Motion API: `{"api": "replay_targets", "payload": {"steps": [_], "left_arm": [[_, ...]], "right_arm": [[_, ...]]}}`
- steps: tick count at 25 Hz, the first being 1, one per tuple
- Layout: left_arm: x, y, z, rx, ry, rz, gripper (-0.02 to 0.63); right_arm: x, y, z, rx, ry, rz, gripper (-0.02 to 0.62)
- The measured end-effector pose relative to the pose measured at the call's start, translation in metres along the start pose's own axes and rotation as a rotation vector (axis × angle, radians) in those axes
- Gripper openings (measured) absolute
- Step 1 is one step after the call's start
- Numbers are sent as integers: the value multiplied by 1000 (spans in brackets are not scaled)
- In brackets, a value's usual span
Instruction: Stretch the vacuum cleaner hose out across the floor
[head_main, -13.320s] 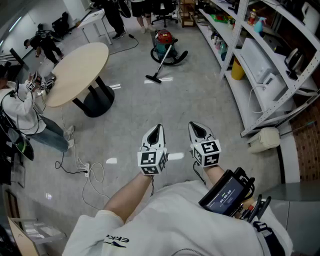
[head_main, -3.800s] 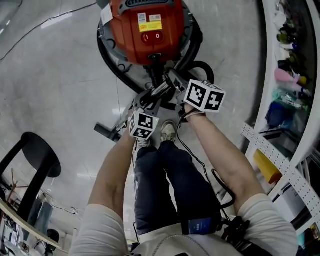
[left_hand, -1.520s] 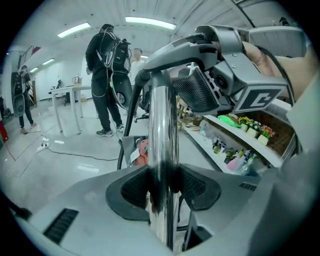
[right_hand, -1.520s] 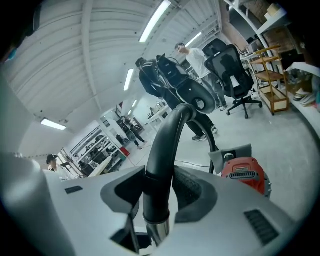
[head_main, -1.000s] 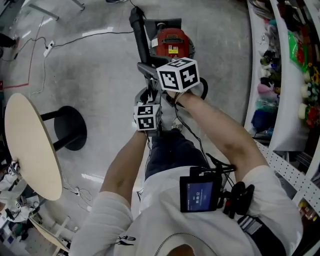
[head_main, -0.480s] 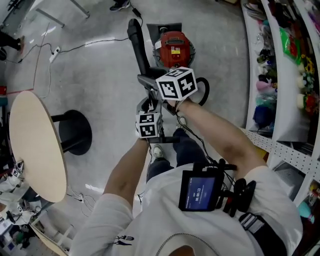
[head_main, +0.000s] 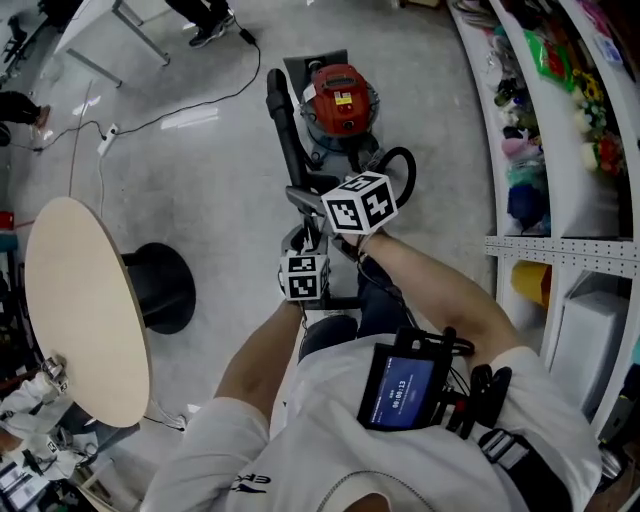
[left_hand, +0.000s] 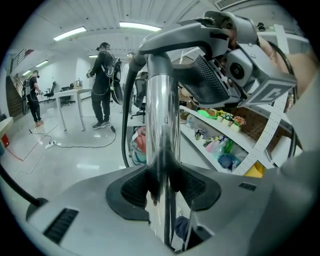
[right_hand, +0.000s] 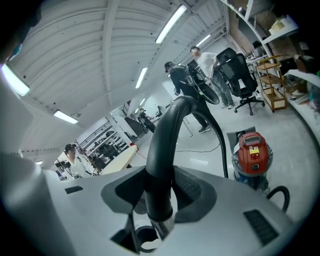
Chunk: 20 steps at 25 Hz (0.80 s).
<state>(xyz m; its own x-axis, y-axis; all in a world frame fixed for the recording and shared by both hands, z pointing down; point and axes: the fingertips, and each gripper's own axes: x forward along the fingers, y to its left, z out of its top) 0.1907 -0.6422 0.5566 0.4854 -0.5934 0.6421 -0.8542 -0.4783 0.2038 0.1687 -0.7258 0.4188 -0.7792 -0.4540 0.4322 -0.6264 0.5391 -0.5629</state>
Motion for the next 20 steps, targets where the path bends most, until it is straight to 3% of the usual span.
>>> {"api": "replay_targets", "payload": {"steps": [11,20], "left_arm": [[-70,-55,-59,117,23,-109,163],[-114,-113,-110,131,38,-89,163]], "right_arm": [[-64,69,-67,13,-64,-70,163],[-122,115,-129,0,-61,-35,162]]}}
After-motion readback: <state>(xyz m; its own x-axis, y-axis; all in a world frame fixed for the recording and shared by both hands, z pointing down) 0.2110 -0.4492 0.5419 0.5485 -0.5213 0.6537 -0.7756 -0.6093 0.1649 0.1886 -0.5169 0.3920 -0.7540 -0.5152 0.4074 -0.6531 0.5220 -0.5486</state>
